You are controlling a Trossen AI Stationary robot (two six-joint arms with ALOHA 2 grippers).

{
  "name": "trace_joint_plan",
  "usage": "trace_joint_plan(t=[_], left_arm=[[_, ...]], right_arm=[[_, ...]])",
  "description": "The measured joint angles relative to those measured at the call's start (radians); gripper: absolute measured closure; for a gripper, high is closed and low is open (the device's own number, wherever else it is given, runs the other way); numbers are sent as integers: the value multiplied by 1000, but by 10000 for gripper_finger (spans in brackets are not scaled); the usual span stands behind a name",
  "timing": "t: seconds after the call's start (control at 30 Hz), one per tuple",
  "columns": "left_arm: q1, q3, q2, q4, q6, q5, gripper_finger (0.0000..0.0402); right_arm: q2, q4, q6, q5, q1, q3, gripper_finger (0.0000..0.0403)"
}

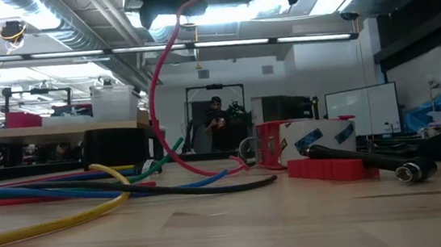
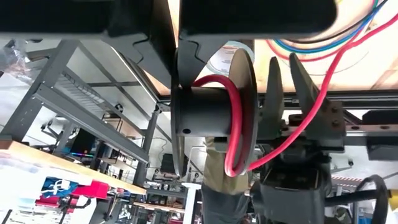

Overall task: Coil cords
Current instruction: Coil the red wire onto the spool

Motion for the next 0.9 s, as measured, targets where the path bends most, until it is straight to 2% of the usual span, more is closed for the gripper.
trace_joint_plan(t=[0.17, 0.37, 0.5, 0.67, 0.8, 0.9], left_arm=[[28, 0, 0, -8, 0, 2, 343], [71, -1, 0, -38, -31, 34, 343], [94, -1, 0, 8, 38, 34, 343], [99, -1, 0, 41, 136, 34, 341], [108, -1, 0, 21, 93, 23, 307], [118, 0, 10, 18, 75, -47, 266]], right_arm=[[-7, -16, -22, 0, 0, 1, 400], [-21, -208, -26, 12, 0, 97, 400], [-21, -281, -50, 16, 0, 148, 400], [-21, -284, -51, 18, 0, 172, 400], [-21, -295, -51, 18, 0, 174, 400], [-21, -312, -50, 18, 0, 175, 400]])
